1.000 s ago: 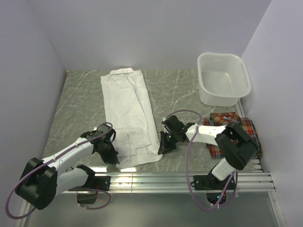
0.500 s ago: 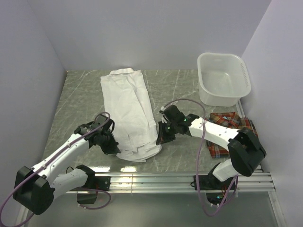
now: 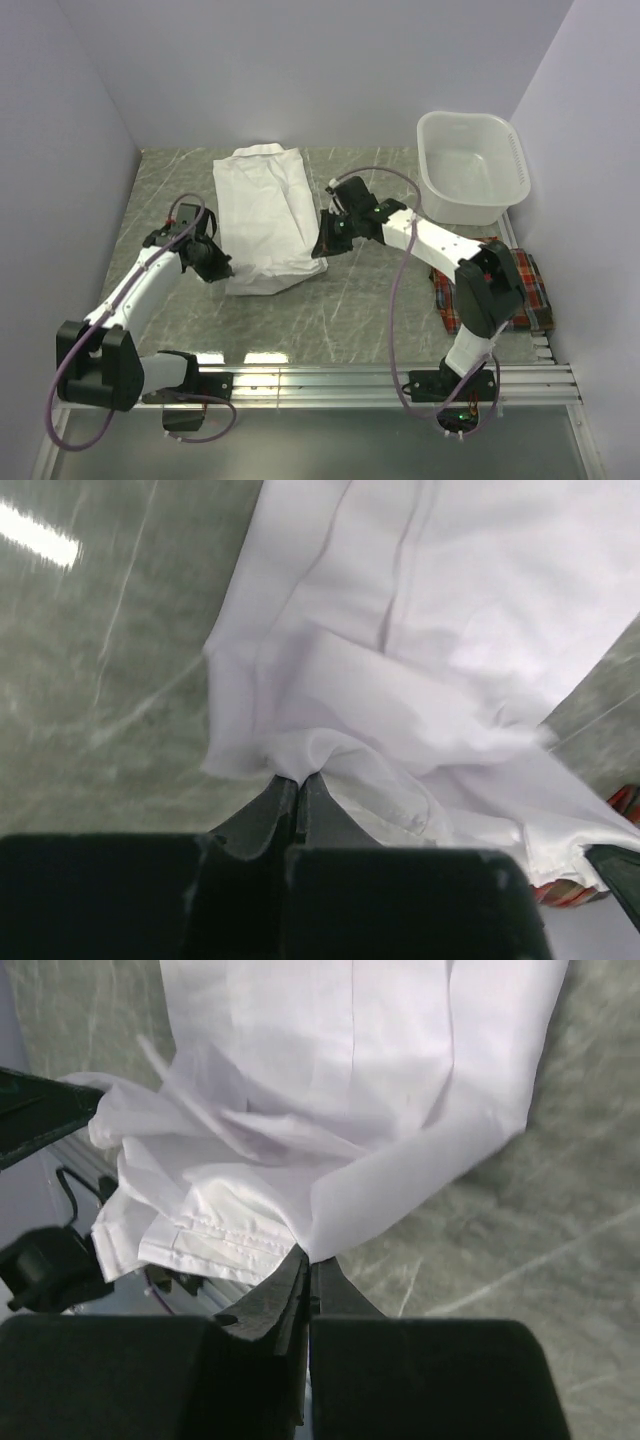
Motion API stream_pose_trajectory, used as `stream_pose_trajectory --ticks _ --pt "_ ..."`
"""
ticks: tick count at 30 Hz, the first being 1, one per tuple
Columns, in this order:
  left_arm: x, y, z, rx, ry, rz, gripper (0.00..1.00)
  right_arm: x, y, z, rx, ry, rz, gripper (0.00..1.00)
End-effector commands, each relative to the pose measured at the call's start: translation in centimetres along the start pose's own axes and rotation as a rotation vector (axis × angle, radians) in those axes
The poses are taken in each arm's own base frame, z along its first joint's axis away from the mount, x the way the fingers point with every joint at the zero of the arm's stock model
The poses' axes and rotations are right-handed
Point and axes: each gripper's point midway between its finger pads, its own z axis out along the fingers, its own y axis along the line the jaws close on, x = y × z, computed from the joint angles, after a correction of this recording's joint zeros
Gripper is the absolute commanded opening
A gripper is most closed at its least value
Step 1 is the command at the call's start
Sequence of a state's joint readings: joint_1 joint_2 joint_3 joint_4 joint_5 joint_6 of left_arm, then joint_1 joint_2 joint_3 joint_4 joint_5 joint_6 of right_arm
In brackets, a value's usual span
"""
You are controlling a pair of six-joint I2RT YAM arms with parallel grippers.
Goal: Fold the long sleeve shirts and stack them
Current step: Fold the shirt
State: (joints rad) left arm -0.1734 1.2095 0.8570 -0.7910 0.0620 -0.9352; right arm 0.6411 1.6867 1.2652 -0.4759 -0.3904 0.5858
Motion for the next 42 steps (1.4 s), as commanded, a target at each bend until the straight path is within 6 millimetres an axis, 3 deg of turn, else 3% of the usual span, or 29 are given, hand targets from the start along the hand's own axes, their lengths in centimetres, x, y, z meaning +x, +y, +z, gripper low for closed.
stream_pose_trajectory --ticks 1,2,5,7,13,18,23,26,33,42 --pt "-4.8 -3.5 -0.2 0.087 -0.132 0.027 0.00 -3.8 0.6 0.4 -0.030 -0.044 -0.001 0.00" --pt "-6.0 -3.8 -0.2 0.096 -0.155 0.021 0.01 -5.1 1.6 0.2 -0.056 -0.059 -0.020 0.00" --pt "-8.7 -5.3 0.0 0.115 -0.200 0.008 0.01 -7.6 1.1 1.7 -0.033 -0.072 -0.022 0.00" --pt "-9.8 -5.5 0.3 0.107 -0.214 -0.001 0.00 -9.8 1.8 1.5 -0.049 -0.106 -0.031 0.00" --pt "-13.1 -5.7 3.1 0.070 -0.230 -0.008 0.01 -13.3 1.1 3.8 -0.062 -0.137 -0.031 0.01" --pt "-14.7 -6.1 5.6 0.059 -0.230 0.002 0.01 -14.2 -0.2 7.0 -0.063 -0.124 -0.024 0.04" --pt "-15.9 -6.7 7.7 0.060 -0.238 0.042 0.03 -14.9 -1.1 8.9 -0.075 -0.135 -0.014 0.05" --pt "-16.6 -6.8 8.4 0.057 -0.265 0.061 0.05 -15.5 -1.4 9.0 -0.078 -0.149 -0.012 0.08" --pt "-18.4 -8.6 7.8 0.110 -0.319 0.098 0.09 -17.0 -1.2 8.0 -0.081 -0.201 -0.033 0.11" --pt "-18.2 -9.9 8.9 0.170 -0.295 0.140 0.19 -18.4 -1.5 7.0 -0.058 -0.259 -0.024 0.16"
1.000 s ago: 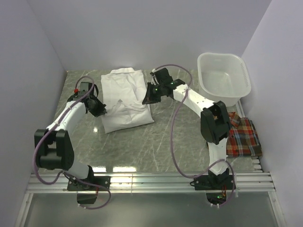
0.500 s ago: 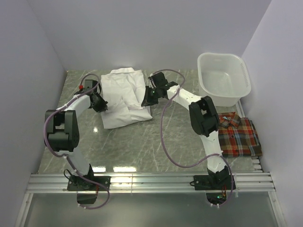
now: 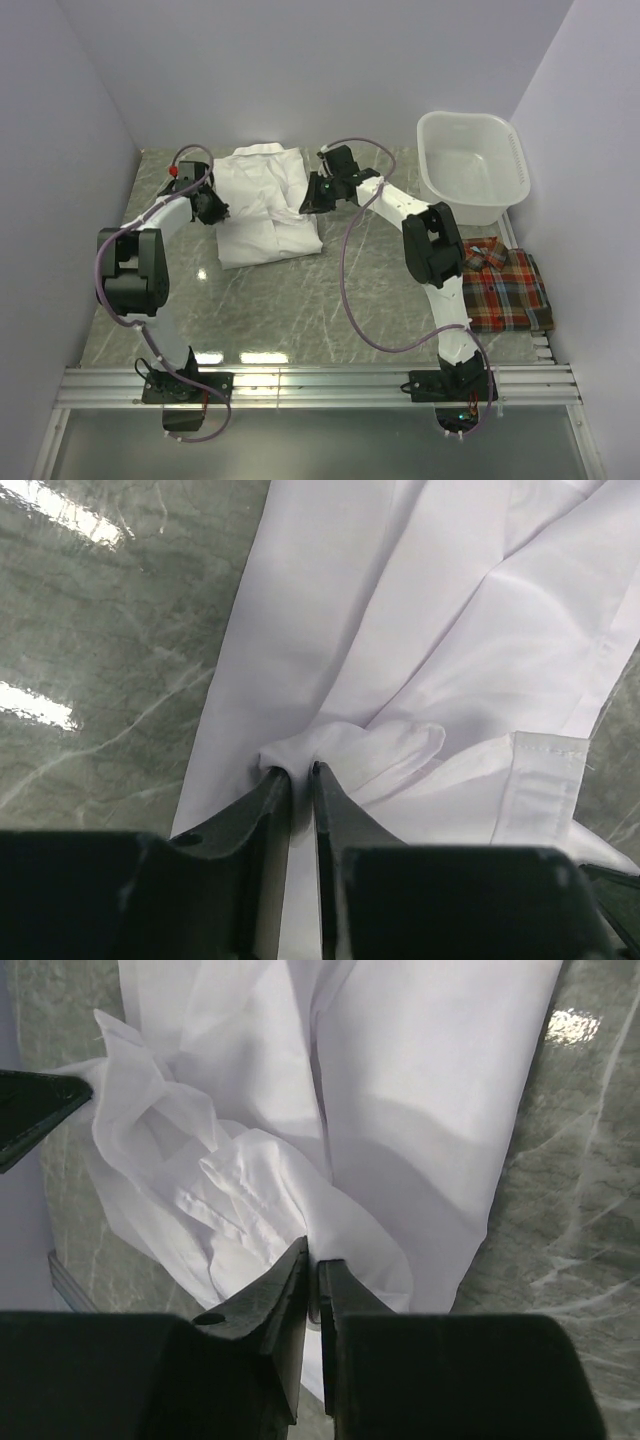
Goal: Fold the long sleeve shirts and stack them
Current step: Fold the shirt
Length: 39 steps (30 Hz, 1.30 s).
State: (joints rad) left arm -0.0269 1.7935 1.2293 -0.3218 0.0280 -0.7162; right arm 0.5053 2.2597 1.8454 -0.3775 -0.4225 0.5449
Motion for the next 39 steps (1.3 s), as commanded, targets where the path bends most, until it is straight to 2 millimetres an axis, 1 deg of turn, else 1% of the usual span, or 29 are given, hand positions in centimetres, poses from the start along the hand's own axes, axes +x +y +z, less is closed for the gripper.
stream_pose_trajectory --ticks 1,3,4,7,9,10,12,13,14,16,17,18,19,20,21,23,24,25,26,27,28,30,31,32,33,35,36,38,39 --pt "-1.4 -1.8 0.2 0.068 -0.035 0.033 0.21 -3.7 1.9 -2.3 -0.022 -0.125 -0.037 0.20" --pt "-1.8 -2.0 0.1 0.068 -0.047 0.030 0.23 -4.2 1.8 -2.8 -0.013 -0.145 -0.038 0.30" --pt "-2.0 -2.0 0.0 0.066 -0.054 0.023 0.27 -4.5 1.9 -3.2 -0.009 -0.155 -0.044 0.36" --pt "-3.4 -2.7 -1.2 0.074 -0.099 0.022 0.43 -5.6 2.6 -4.7 -0.002 -0.188 -0.070 0.45" --pt "-4.8 -3.5 -2.8 0.096 -0.156 0.020 0.49 -6.5 3.1 -5.9 0.004 -0.219 -0.084 0.48" --pt "-5.2 -3.9 -3.4 0.110 -0.174 0.025 0.58 -6.6 3.2 -6.3 0.009 -0.224 -0.090 0.50" --pt "-6.2 -4.7 -5.6 0.142 -0.214 0.029 0.72 -7.2 3.7 -7.6 0.021 -0.254 -0.099 0.52" --pt "-6.5 -5.0 -6.3 0.152 -0.227 0.027 0.85 -7.3 3.8 -8.1 0.025 -0.265 -0.106 0.53" --pt "-7.0 -5.4 -7.8 0.173 -0.252 0.028 0.90 -7.7 4.4 -9.3 0.024 -0.292 -0.114 0.53" --pt "-7.0 -5.7 -9.2 0.186 -0.265 0.033 0.95 -7.3 4.3 -9.9 0.025 -0.298 -0.115 0.54" --pt "-6.9 -5.6 -10.4 0.194 -0.278 0.033 0.96 -7.4 5.1 -11.2 0.007 -0.319 -0.123 0.54" --pt "-6.3 -5.3 -10.8 0.186 -0.265 0.037 0.95 -6.3 4.7 -11.0 0.003 -0.296 -0.118 0.54" --pt "-5.6 -4.9 -11.0 0.180 -0.250 0.036 0.93 -6.2 5.6 -11.9 -0.022 -0.312 -0.130 0.54" --pt "-5.3 -4.9 -12.0 0.188 -0.259 0.036 0.92 -5.6 5.7 -12.1 -0.033 -0.307 -0.132 0.54" --pt "-4.5 -4.9 -12.3 0.198 -0.245 0.038 0.92 -4.0 5.0 -11.5 -0.033 -0.272 -0.120 0.54" --pt "-2.2 -4.5 -12.7 0.216 -0.206 0.051 0.90 -3.2 5.9 -11.7 -0.070 -0.278 -0.136 0.53" --pt "-1.4 -4.3 -12.7 0.216 -0.194 0.053 0.90 -2.1 5.5 -11.2 -0.073 -0.254 -0.133 0.52" --pt "0.0 -4.7 -12.7 0.228 -0.174 0.068 0.89 -1.8 6.0 -11.1 -0.103 -0.248 -0.139 0.51" --pt "1.4 -4.4 -12.5 0.236 -0.159 0.077 0.89 -1.1 6.2 -10.5 -0.115 -0.228 -0.146 0.50" --pt "2.8 -4.9 -12.4 0.253 -0.139 0.090 0.89 -0.8 6.3 -10.0 -0.125 -0.222 -0.149 0.49" --pt "4.3 -4.2 -11.7 0.239 -0.114 0.096 0.89 0.0 5.9 -8.9 -0.124 -0.194 -0.148 0.49" --pt "5.6 -4.7 -11.0 0.251 -0.100 0.102 0.89 0.5 6.5 -7.9 -0.150 -0.186 -0.159 0.48" --pt "6.6 -4.2 -10.1 0.233 -0.075 0.106 0.89 1.0 6.3 -6.8 -0.159 -0.162 -0.153 0.48" --pt "6.7 -4.2 -9.7 0.227 -0.078 0.104 0.89 1.3 6.4 -6.2 -0.174 -0.154 -0.151 0.48" --pt "7.3 -4.4 -9.3 0.223 -0.066 0.109 0.88 1.0 7.0 -5.7 -0.198 -0.163 -0.149 0.48" --pt "8.3 -4.5 -8.3 0.212 -0.035 0.117 0.88 1.6 6.5 -3.9 -0.209 -0.133 -0.134 0.48" --pt "8.9 -4.8 -8.1 0.214 -0.021 0.123 0.88 1.2 7.1 -3.5 -0.227 -0.141 -0.135 0.47" --pt "9.3 -4.8 -7.4 0.187 -0.020 0.130 0.87 1.6 5.9 -0.9 -0.217 -0.104 -0.112 0.47" --pt "9.6 -4.8 -7.3 0.187 -0.014 0.132 0.87 1.1 6.6 -1.2 -0.235 -0.110 -0.116 0.47"
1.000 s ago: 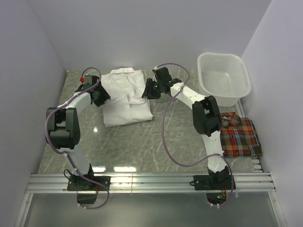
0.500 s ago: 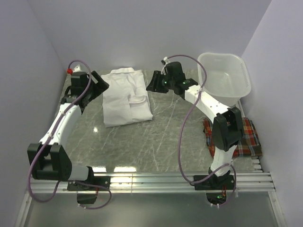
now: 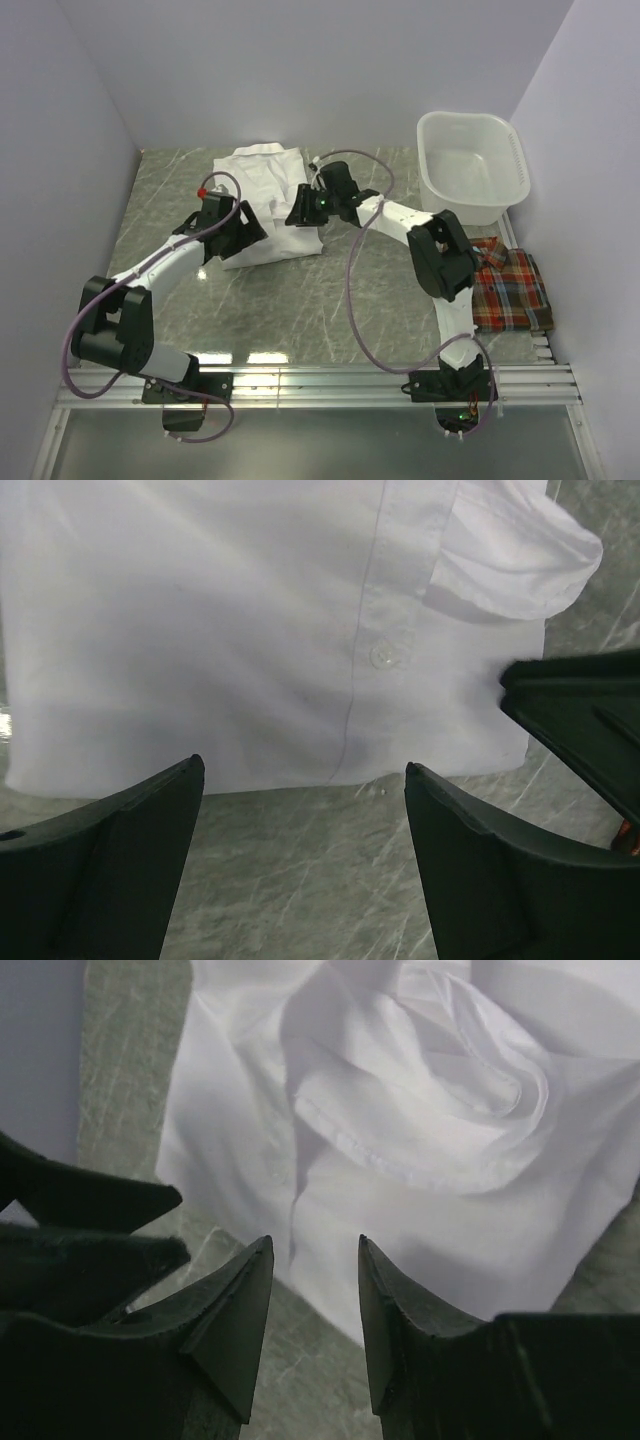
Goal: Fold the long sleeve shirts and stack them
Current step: Fold the shirt
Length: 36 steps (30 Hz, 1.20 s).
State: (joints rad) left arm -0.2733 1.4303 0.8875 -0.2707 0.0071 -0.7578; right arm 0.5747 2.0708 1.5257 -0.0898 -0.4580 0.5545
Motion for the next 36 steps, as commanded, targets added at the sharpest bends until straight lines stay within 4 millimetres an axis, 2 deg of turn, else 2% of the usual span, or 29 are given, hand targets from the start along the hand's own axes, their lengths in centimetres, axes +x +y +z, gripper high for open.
stream_pose_trajectory --ticks 1,6,8,9,11,12,13,15,16,17,18,19,22,24,25,26,27,28,29,30,31,33,36 --pt "-1.0 -1.6 0.4 0.026 -0.054 -0.007 0.87 -2.0 1.2 2.2 -0.082 -0.034 -0.010 0.47" --pt "-0.3 -1.9 -0.1 0.022 -0.057 0.012 0.86 -3.1 1.3 4.3 -0.125 -0.031 -0.008 0.46" --pt "0.0 -1.7 -0.4 0.018 -0.059 0.017 0.86 -3.2 0.7 5.3 -0.121 -0.030 -0.002 0.46" --pt "0.2 -1.7 -0.5 0.018 -0.055 0.018 0.86 -4.5 1.4 5.3 -0.134 -0.057 -0.015 0.46" --pt "0.6 -1.5 -0.9 0.018 -0.050 0.022 0.86 -5.3 0.5 6.2 -0.124 -0.073 -0.010 0.46" --pt "0.8 -1.3 -1.0 0.014 -0.049 0.022 0.86 -6.5 1.0 6.2 -0.133 -0.098 -0.011 0.46" --pt "0.9 -1.0 -1.3 0.012 -0.051 0.023 0.86 -6.5 0.0 6.9 -0.119 -0.099 0.003 0.46" --pt "1.2 -0.6 -1.5 0.004 -0.050 0.030 0.86 -9.0 0.2 6.9 -0.142 -0.161 0.018 0.46" --pt "1.5 -0.4 -1.6 0.004 -0.047 0.030 0.85 -9.1 -0.8 7.5 -0.137 -0.162 0.039 0.46" --pt "1.7 -0.2 -1.7 0.003 -0.044 0.028 0.86 -9.7 -1.1 7.6 -0.138 -0.172 0.054 0.47" --pt "1.8 -0.1 -1.8 0.000 -0.041 0.026 0.85 -11.2 -1.0 7.2 -0.148 -0.198 0.074 0.46" --pt "1.9 0.0 -2.1 0.001 -0.042 0.027 0.85 -11.3 -1.6 7.7 -0.146 -0.197 0.088 0.46" --pt "1.7 0.2 -2.5 -0.005 -0.060 0.015 0.85 -12.9 -1.7 6.5 -0.149 -0.221 0.093 0.47" --pt "1.4 0.2 -2.8 -0.012 -0.070 0.006 0.85 -12.5 -2.3 5.8 -0.122 -0.216 0.084 0.47" --pt "0.9 -0.1 -3.0 -0.009 -0.086 0.005 0.85 -13.6 -1.1 3.9 -0.126 -0.251 0.062 0.47" --pt "0.7 -0.1 -3.1 -0.010 -0.092 0.004 0.85 -12.4 -2.3 3.6 -0.088 -0.238 0.053 0.47" --pt "0.5 -0.2 -3.1 -0.012 -0.098 0.000 0.84 -12.7 -2.6 2.6 -0.055 -0.262 0.047 0.47" --pt "0.2 -0.3 -3.1 -0.018 -0.100 -0.003 0.84 -13.6 -1.6 0.6 -0.047 -0.294 0.029 0.47" --pt "0.1 -0.4 -3.1 -0.019 -0.101 -0.007 0.84 -12.6 -2.3 0.3 -0.017 -0.281 0.023 0.48" --pt "0.0 -0.5 -3.1 -0.020 -0.098 -0.009 0.84 -12.5 -2.4 -0.4 -0.007 -0.283 0.019 0.48" --pt "-0.1 -0.6 -3.0 -0.020 -0.096 -0.013 0.84 -13.0 -1.5 -1.6 -0.011 -0.301 0.003 0.48" --pt "0.0 -0.8 -2.9 -0.010 -0.089 -0.019 0.84 -12.3 -1.7 -2.2 0.003 -0.277 -0.013 0.48" --pt "0.1 0.1 -2.9 -0.051 -0.096 -0.048 0.84 -11.1 -1.1 -2.4 -0.027 -0.224 -0.012 0.48"
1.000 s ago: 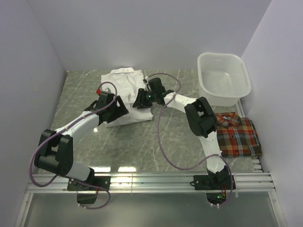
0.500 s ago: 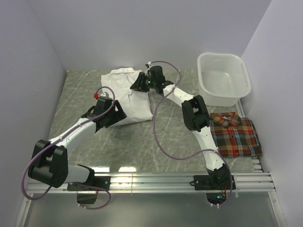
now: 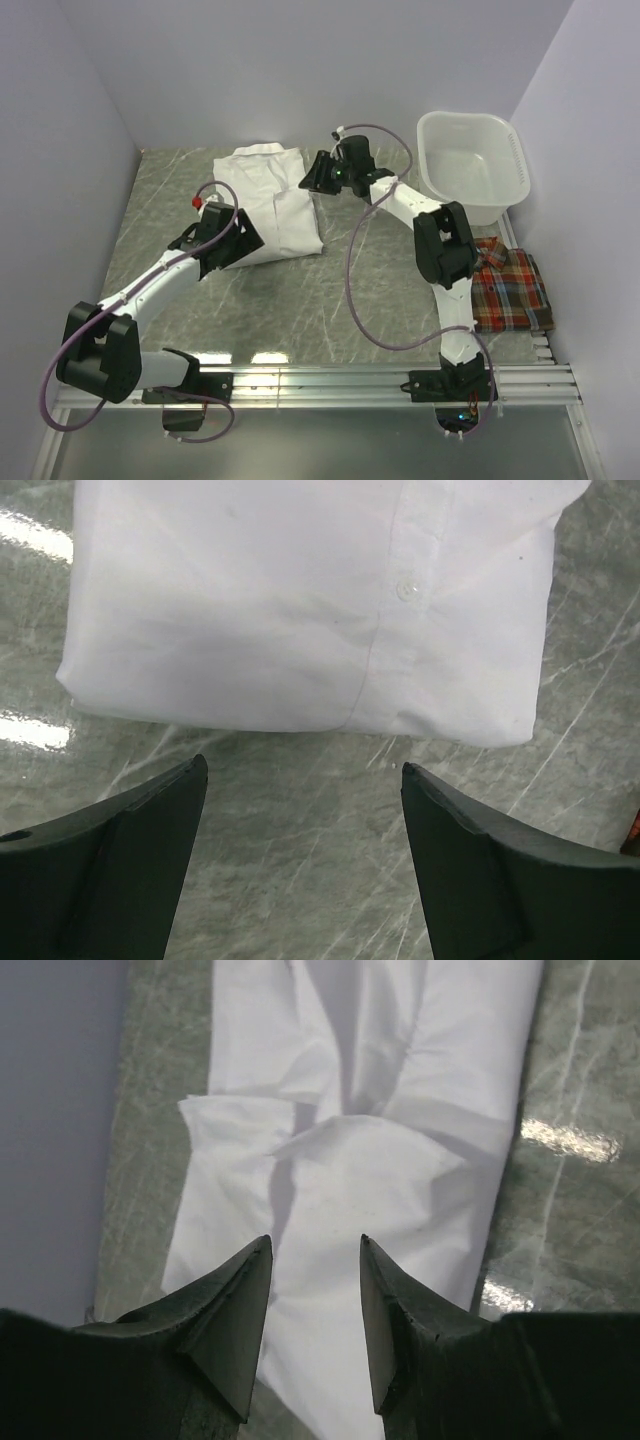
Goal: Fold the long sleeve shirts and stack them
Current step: Fold the shirt
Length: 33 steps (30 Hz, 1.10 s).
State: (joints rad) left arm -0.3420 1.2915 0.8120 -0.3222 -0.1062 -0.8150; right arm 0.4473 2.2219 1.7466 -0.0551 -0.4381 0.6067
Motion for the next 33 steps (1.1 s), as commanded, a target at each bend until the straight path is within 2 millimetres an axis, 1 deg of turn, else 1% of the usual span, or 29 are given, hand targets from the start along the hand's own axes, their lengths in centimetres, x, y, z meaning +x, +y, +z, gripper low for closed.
stream_pose_trajectory --ticks 1,2,3,4,5,6,7,8,9,10,11,12,13,14,15,17,18,21,22,23,25,26,27,29,30,31,32,33 --pt "-1.5 -0.1 -0.4 -0.030 -0.045 -0.047 0.84 -2.0 3.9 -3.0 -0.071 -0.035 -0.073 0.48" --pt "-1.7 0.4 -0.4 -0.052 -0.058 -0.056 0.83 -0.4 3.2 -3.0 -0.060 -0.003 -0.044 0.47" --pt "-1.9 0.8 -0.4 -0.063 -0.064 -0.076 0.84 -0.3 3.8 -3.7 -0.064 -0.012 -0.044 0.47" --pt "-1.9 1.3 -0.3 -0.074 -0.064 -0.091 0.84 0.4 3.3 -4.0 -0.042 -0.009 -0.026 0.47" --pt "-1.9 1.8 -0.3 -0.086 -0.064 -0.106 0.84 2.2 1.7 -4.1 0.007 0.015 0.018 0.47" --pt "-2.4 2.9 -0.2 -0.112 -0.061 -0.149 0.84 2.7 1.3 -4.4 0.019 0.018 0.033 0.47" --pt "-2.2 3.7 0.1 -0.129 -0.049 -0.169 0.85 2.8 1.5 -5.4 0.027 0.008 0.043 0.47" --pt "-2.3 4.3 0.3 -0.139 -0.042 -0.190 0.85 4.6 0.3 -5.7 0.059 0.035 0.079 0.49" --pt "-2.7 5.0 0.5 -0.145 -0.041 -0.220 0.87 4.7 0.6 -6.4 0.055 0.027 0.081 0.50" --pt "-2.3 5.2 0.8 -0.142 -0.015 -0.228 0.87 5.3 0.4 -6.7 0.060 0.033 0.093 0.51" --pt "-2.1 5.4 1.0 -0.138 -0.004 -0.233 0.88 6.9 -0.6 -6.9 0.080 0.060 0.119 0.55" --pt "-2.0 5.7 1.2 -0.140 0.004 -0.243 0.88 7.4 -0.3 -7.2 0.064 0.074 0.121 0.58" --pt "-1.9 5.6 1.5 -0.132 0.012 -0.247 0.88 8.2 -0.6 -7.3 0.067 0.097 0.128 0.59" --pt "-1.8 5.7 1.7 -0.131 0.020 -0.254 0.88 9.1 -1.1 -7.4 0.075 0.121 0.148 0.63" --pt "-1.8 6.0 1.9 -0.133 0.024 -0.266 0.88 9.3 -1.0 -7.4 0.062 0.124 0.154 0.63" --pt "-1.6 6.4 2.5 -0.137 0.039 -0.290 0.88 10.6 -1.3 -7.5 0.060 0.140 0.187 0.64" --pt "-1.6 6.9 2.7 -0.143 0.039 -0.305 0.88 10.5 -1.3 -7.4 0.049 0.125 0.186 0.65" --pt "-1.4 7.7 3.7 -0.151 0.047 -0.335 0.88 11.6 -1.6 -6.9 0.047 0.150 0.220 0.65" --pt "-0.9 8.3 4.2 -0.171 0.066 -0.344 0.87 11.8 -1.7 -6.7 0.049 0.151 0.226 0.65" --pt "-0.7 8.4 4.6 -0.173 0.072 -0.354 0.87 12.1 -2.0 -6.6 0.060 0.150 0.241 0.65" --pt "0.2 9.3 5.4 -0.197 0.101 -0.373 0.83 12.3 -2.4 -6.1 0.062 0.138 0.245 0.65" --pt "0.4 9.2 5.8 -0.187 0.107 -0.378 0.82 12.7 -2.5 -6.0 0.057 0.145 0.259 0.65" --pt "1.1 9.6 6.2 -0.200 0.128 -0.380 0.79 12.8 -2.8 -5.6 0.055 0.147 0.264 0.65" --pt "1.6 9.9 6.6 -0.212 0.147 -0.380 0.76 13.1 -3.0 -5.2 0.052 0.154 0.275 0.63" --pt "1.9 10.1 6.8 -0.220 0.158 -0.382 0.70 13.6 -3.4 -4.8 0.058 0.164 0.280 0.62" --pt "2.4 10.4 7.0 -0.232 0.174 -0.380 0.66 13.7 -3.6 -4.7 0.061 0.170 0.283 0.60" --pt "2.5 10.5 7.0 -0.235 0.182 -0.381 0.61 14.0 -3.6 -4.7 0.057 0.183 0.289 0.55" --pt "2.9 10.7 7.0 -0.241 0.194 -0.379 0.50 14.3 -3.8 -4.7 0.058 0.190 0.292 0.52"
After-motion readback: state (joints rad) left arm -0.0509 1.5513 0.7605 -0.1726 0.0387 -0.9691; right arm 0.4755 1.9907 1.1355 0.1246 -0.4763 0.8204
